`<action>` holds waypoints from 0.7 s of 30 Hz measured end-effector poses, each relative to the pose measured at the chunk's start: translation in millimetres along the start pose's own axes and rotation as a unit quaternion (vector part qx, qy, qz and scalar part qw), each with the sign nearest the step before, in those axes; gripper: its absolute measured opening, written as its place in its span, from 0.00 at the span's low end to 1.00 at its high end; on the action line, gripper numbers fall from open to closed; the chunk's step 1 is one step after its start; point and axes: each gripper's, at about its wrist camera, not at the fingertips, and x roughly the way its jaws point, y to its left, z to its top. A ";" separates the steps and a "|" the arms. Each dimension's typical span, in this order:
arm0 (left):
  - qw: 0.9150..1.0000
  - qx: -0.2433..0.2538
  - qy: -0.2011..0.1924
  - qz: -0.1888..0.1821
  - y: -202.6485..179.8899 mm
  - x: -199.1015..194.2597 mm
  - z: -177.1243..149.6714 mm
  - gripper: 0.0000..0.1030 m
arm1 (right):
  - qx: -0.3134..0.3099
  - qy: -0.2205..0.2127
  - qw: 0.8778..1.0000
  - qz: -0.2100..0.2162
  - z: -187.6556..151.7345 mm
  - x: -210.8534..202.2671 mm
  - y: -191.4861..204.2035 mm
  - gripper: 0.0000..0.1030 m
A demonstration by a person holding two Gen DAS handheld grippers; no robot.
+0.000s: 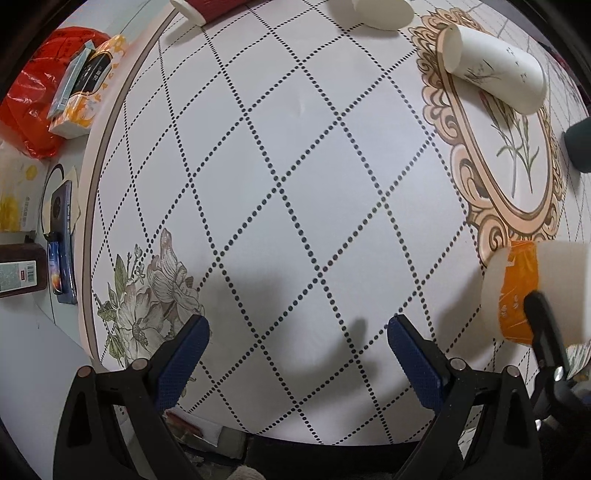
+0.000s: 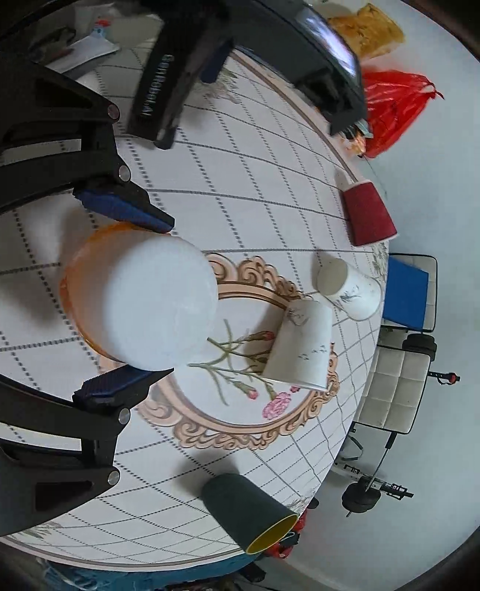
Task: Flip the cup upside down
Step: 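Lift the cup with the right tool and rotate it upside down, then lower the inverted cup onto the tablecloth and open the right tool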
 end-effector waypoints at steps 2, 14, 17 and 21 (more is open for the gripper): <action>1.000 0.004 -0.001 0.000 -1.7 3.3 -6.5 0.96 | 0.000 0.008 1.000 0.000 -5.1 -1.7 0.8 0.70; 0.998 0.038 -0.053 -0.004 -5.1 -37.9 -27.8 0.96 | 0.053 0.072 0.996 -0.010 -3.6 -20.1 -6.5 0.91; 0.996 0.049 -0.075 -0.006 -7.0 -60.0 -37.2 0.96 | 0.109 0.085 0.990 -0.028 -3.4 -44.8 -21.0 0.93; 0.993 0.050 -0.102 -0.021 -11.0 -95.0 -50.0 0.96 | 0.181 0.106 0.975 -0.072 -8.3 -83.3 -39.4 0.93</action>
